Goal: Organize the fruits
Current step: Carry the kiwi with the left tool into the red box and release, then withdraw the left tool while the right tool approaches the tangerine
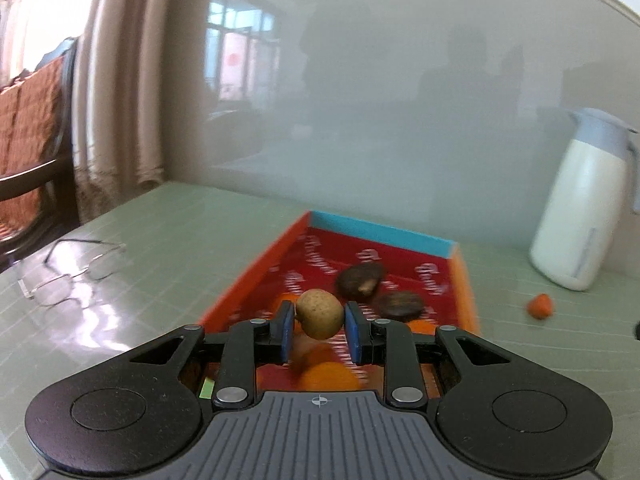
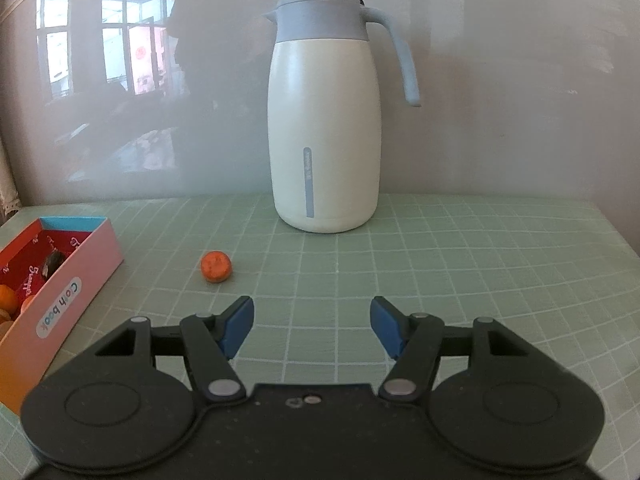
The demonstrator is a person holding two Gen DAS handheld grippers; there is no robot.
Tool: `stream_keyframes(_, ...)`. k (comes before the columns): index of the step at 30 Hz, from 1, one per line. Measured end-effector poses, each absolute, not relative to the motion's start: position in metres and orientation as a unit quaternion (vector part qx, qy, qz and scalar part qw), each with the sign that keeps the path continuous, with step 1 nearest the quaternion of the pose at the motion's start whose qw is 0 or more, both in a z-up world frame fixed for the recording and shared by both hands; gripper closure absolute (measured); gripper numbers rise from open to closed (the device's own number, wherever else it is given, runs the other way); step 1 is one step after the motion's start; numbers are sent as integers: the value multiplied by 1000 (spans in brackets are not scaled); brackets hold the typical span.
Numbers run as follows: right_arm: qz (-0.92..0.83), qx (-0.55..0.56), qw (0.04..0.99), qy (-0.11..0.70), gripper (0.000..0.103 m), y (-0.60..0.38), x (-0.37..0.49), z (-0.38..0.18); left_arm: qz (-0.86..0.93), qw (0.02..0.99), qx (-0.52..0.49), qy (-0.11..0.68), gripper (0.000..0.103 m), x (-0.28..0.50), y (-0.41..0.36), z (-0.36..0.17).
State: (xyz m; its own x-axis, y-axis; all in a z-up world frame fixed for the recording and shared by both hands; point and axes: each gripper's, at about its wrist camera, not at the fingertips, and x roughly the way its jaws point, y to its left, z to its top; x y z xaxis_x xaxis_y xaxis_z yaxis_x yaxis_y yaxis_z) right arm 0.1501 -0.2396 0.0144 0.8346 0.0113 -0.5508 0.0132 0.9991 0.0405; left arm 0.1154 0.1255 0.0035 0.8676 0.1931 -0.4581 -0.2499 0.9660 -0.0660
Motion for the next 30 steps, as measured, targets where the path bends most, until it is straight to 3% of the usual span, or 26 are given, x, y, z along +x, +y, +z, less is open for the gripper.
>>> stream_keyframes(2, -2, 21, 957, 289, 38, -241, 151, 13, 122, 962, -67, 233, 66, 115, 132, 1)
stream_keyframes(4, -4, 22, 957, 289, 38, -243, 151, 14, 133, 963, -68, 226, 21, 113, 135, 1)
stream_keyframes(5, -4, 22, 957, 289, 38, -244, 151, 14, 141, 964, -62, 216, 18, 111, 134, 2)
stream_keyframes(30, 9, 14, 956, 294, 38, -224, 161, 8, 172, 963, -70, 193, 18, 97, 154, 9)
